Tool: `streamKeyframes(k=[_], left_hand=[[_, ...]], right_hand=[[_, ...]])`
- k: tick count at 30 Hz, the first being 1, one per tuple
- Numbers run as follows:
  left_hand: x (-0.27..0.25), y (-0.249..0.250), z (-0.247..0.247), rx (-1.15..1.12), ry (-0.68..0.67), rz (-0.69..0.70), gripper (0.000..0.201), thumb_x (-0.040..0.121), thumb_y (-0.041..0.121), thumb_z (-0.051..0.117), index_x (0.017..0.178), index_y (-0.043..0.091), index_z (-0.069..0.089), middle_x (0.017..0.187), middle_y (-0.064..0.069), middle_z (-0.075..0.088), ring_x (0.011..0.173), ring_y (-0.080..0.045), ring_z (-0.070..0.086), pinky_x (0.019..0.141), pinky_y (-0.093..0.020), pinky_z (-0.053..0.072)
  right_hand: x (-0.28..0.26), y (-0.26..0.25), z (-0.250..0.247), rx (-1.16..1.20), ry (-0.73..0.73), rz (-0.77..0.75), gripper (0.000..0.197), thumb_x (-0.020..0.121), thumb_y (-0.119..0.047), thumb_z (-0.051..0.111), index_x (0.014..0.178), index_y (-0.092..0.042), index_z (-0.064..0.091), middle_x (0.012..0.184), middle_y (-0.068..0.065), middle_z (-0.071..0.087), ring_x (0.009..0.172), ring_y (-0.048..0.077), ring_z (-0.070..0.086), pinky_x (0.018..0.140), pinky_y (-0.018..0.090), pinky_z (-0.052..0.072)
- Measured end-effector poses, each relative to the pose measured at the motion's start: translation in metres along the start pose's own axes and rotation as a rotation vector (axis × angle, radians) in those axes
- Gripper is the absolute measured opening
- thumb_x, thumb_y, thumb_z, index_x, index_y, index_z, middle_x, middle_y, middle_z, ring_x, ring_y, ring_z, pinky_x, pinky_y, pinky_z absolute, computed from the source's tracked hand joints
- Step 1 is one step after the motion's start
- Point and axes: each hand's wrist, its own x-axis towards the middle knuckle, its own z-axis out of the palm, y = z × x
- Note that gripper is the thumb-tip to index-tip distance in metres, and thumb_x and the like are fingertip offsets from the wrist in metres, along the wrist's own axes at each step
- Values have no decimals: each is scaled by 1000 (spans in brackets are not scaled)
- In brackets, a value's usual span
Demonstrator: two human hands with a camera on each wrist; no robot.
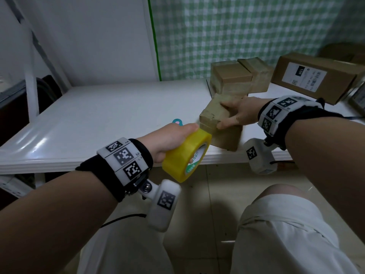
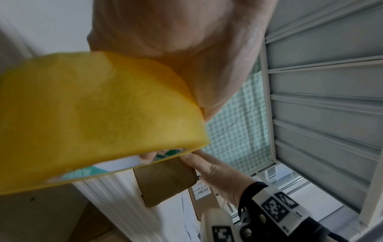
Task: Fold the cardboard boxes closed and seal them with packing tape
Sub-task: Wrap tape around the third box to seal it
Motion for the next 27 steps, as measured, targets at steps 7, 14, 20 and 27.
streamKeyframes(k=[7,14,20,27], left_hand=[[1,0,-3,-90,-64,-85,40,94,38,53,115,5,51,84,-15,64,49,-18,65,44,-26,53],[7,-4,1,-170,-82,-134,31,93,39,54,105,11,55,90,-14,67,72,-25,66,63,-34,57],[7,-5,6,-175,-118,-145,27,93,40,54,96,14,58,92,-13,69,78,-25,66,73,-34,55],[6,-8,2,-130,-155,-154,28,92,41,54,98,15,59,93,-11,70,79,-23,67,75,-34,56]], right_hand=[[16,-22,0,-116,-72,-87,131,42,-88,35,152,-28,-3,159,5,-15,146,34,-11,114,62,6],[24,-20,9,-269,-42,-202,105,76,-72,47,153,-22,-5,160,11,-4,147,29,2,117,52,13],[11,-18,17,-144,44,-305,75,91,-57,42,153,-28,11,159,9,10,145,28,14,117,43,16],[16,-26,31,-114,191,-265,65,90,-65,29,146,-32,32,145,6,39,135,29,35,109,52,27]])
